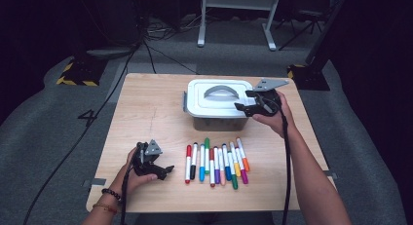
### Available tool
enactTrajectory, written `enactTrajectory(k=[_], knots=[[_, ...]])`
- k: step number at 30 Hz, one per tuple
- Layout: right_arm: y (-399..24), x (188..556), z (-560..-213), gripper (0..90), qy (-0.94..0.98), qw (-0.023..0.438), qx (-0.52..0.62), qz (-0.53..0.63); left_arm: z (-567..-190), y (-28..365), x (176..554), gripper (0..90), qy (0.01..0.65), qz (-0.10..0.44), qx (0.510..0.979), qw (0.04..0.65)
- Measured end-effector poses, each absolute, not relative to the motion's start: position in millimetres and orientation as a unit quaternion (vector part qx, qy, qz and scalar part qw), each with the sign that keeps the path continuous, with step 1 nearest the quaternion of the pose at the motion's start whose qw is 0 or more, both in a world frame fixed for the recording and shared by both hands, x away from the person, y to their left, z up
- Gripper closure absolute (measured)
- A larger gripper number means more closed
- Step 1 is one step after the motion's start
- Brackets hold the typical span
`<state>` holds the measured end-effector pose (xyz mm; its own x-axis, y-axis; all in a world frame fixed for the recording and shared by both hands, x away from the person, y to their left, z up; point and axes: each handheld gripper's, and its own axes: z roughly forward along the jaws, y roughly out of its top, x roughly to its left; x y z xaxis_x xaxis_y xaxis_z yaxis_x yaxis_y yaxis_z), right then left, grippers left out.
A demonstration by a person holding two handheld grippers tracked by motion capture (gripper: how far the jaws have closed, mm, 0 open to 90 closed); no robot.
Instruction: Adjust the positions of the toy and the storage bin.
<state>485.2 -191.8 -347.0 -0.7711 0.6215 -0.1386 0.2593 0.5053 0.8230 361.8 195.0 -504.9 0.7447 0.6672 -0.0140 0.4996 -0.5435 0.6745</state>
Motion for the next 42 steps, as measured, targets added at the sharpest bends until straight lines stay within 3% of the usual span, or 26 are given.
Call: enactTrajectory(k=[7, 20, 24, 27, 42], knots=[[-159, 504, -354, 34.2, 0.85, 0.225, 0.261, 0.397, -505, 195, 361, 6.4, 0.334, 0.123, 0.871, 0.34], [-147, 534, -362, 39.9, 0.844, 0.226, 0.295, 0.388, -505, 196, 360, 6.4, 0.333, 0.123, 0.87, 0.341], [-142, 541, -361, 47.8, 0.849, 0.23, 0.29, 0.376, -505, 196, 360, 6.4, 0.332, 0.123, 0.871, 0.34], [-143, 544, -362, 58.9, 0.848, 0.241, 0.292, 0.37, -505, 196, 360, 6.4, 0.332, 0.123, 0.871, 0.341], [-148, 536, -365, 64.1, 0.855, 0.254, 0.266, 0.366, -505, 196, 359, 6.5, 0.336, 0.122, 0.87, 0.341]])
